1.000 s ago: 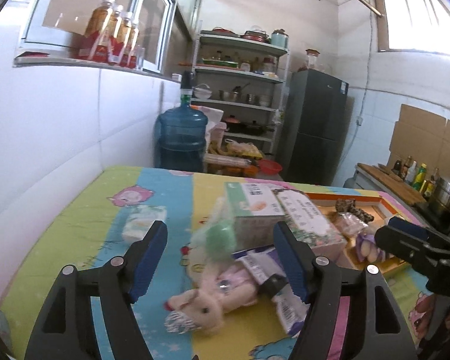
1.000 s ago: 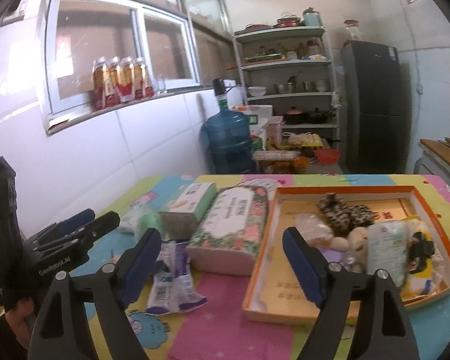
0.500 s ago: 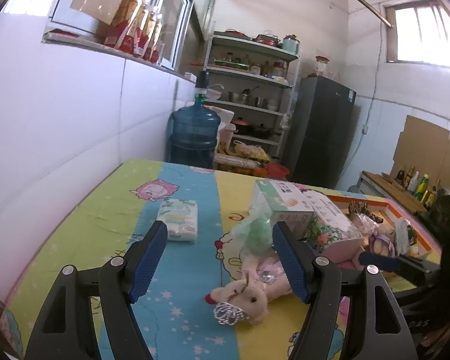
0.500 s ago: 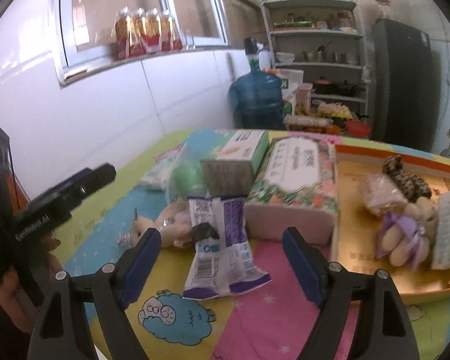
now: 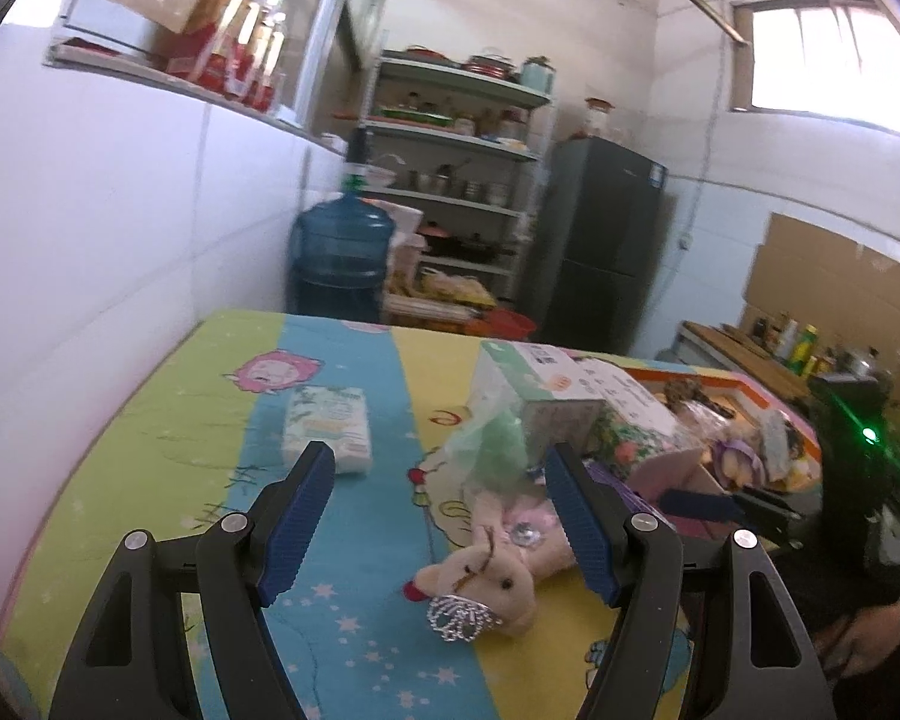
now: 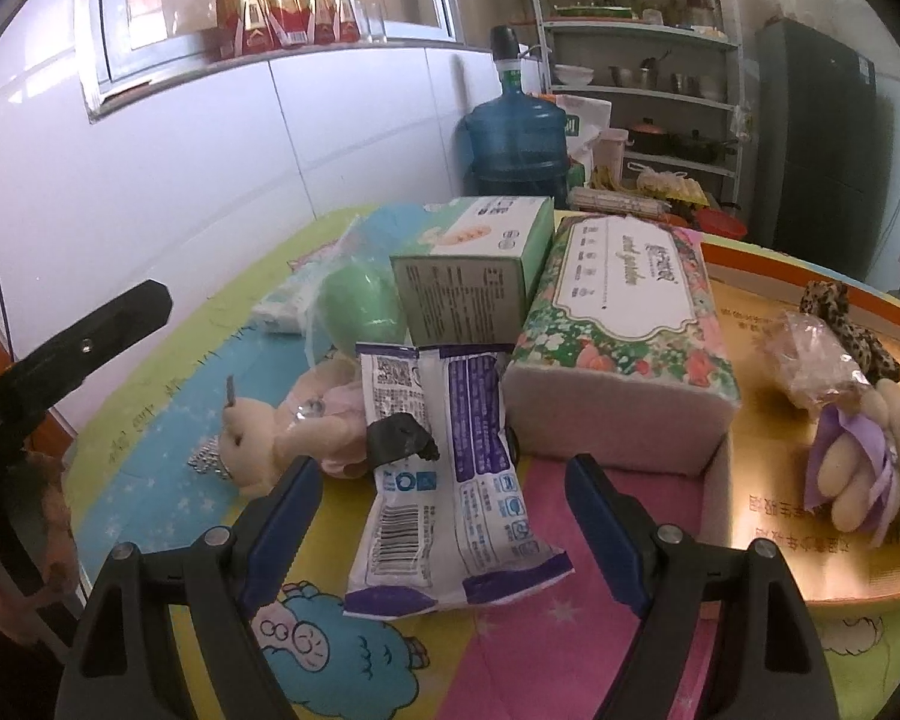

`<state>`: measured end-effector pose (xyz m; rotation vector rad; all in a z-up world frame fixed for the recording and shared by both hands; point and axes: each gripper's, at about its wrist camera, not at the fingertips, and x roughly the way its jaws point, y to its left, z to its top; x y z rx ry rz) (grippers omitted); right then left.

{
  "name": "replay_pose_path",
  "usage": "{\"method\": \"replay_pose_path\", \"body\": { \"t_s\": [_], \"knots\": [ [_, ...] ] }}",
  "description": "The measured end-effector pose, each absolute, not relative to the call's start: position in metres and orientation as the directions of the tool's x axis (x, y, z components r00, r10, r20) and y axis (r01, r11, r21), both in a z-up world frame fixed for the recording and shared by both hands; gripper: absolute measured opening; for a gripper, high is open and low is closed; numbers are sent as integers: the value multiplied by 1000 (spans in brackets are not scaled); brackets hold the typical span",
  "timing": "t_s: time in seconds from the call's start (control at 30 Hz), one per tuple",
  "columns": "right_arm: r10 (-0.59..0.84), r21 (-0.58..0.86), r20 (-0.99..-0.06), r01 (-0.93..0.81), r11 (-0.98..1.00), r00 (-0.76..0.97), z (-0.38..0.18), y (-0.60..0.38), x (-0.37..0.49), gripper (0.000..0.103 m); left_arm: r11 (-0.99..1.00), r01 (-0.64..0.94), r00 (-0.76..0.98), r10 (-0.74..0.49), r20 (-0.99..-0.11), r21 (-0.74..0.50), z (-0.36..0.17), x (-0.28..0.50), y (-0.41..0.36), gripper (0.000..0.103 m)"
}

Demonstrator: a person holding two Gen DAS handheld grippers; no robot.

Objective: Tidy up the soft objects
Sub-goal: 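Grasp the pink bunny plush with the left gripper while the right grasps the purple-white snack bag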

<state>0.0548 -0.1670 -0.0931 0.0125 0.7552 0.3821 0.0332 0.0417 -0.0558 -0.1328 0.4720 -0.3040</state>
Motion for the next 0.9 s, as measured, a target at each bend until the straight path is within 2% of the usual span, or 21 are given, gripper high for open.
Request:
{"method": "replay_pose_path", "body": {
  "t_s": [0.17, 0.23, 0.3, 0.37, 0.6, 0.73, 0.9],
  "knots": [
    [336, 136, -679, -339, 931, 653, -93, -161, 61, 82, 927, 337, 814, -375, -443, -166, -58, 36, 35, 74],
    [328, 122, -691, -344, 931, 645, -94, -157, 62, 79, 921, 367, 805, -384, -453, -130, -59, 36, 30, 74],
    [320, 115, -707, -343, 932, 631, -97, -154, 65, 64, 914, 392, 789, -394, -471, -107, -62, 37, 24, 74],
    [311, 110, -718, -339, 934, 623, -100, -152, 68, 57, 910, 404, 778, -394, -489, -91, -65, 38, 21, 74],
    [317, 110, -702, -343, 933, 637, -98, -154, 64, 39, 864, 498, 697, -450, -558, -75, -81, 44, 9, 74],
    [330, 119, -678, -345, 931, 657, -90, -158, 57, 38, 846, 532, 668, -445, -597, -36, -88, 48, 0, 74],
    [352, 130, -641, -356, 925, 682, -77, -163, 47, 37, 855, 516, 637, -425, -644, -53, -93, 63, -4, 74]
  ]
}}
